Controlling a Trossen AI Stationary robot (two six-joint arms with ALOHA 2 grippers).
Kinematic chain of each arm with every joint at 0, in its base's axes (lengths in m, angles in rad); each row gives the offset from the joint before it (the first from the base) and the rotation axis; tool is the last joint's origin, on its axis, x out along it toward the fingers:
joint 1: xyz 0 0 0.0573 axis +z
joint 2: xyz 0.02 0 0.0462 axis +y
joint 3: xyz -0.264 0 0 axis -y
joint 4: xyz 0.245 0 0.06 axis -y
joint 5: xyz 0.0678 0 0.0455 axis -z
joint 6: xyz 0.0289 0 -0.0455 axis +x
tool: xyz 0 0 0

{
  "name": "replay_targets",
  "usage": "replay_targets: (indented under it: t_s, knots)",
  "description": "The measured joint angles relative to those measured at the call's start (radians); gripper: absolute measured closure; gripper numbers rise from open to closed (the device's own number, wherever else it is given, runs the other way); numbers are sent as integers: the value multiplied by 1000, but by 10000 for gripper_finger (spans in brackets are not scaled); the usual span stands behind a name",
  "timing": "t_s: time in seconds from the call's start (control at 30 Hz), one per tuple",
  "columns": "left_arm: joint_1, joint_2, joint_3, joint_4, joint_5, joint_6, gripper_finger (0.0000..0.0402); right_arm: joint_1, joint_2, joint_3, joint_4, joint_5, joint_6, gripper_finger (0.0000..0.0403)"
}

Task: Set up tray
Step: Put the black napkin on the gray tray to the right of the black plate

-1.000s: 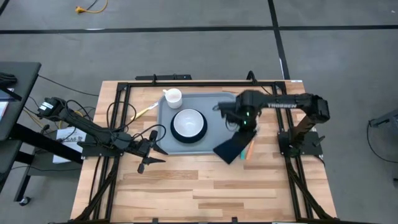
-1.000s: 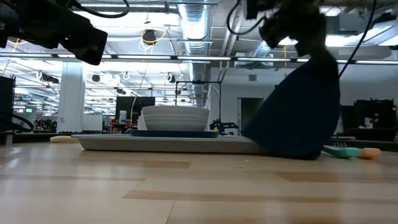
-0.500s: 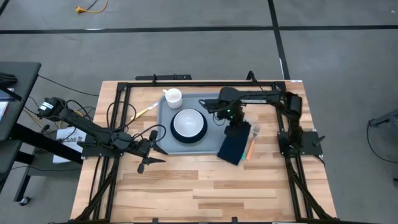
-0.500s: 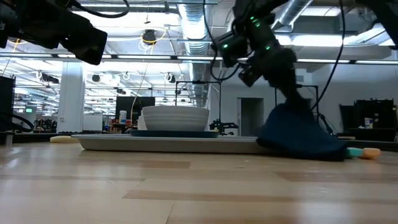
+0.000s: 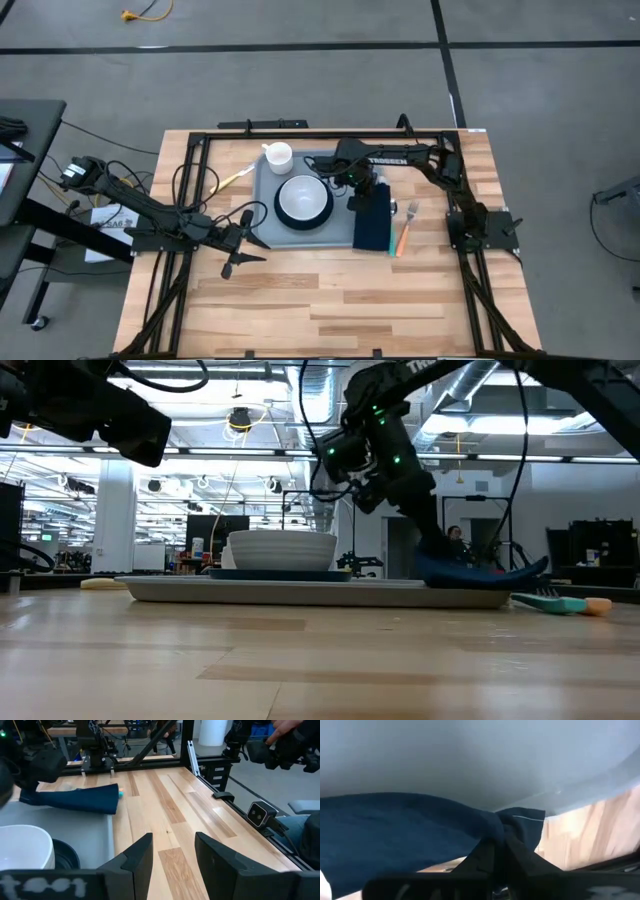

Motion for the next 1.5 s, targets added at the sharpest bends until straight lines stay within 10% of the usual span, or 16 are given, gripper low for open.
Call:
replay_targets:
  t_s: [1.5]
  knots:
    - [0, 0, 0, -6, 0, 0, 267, -25, 57, 83, 126, 98, -68, 362]
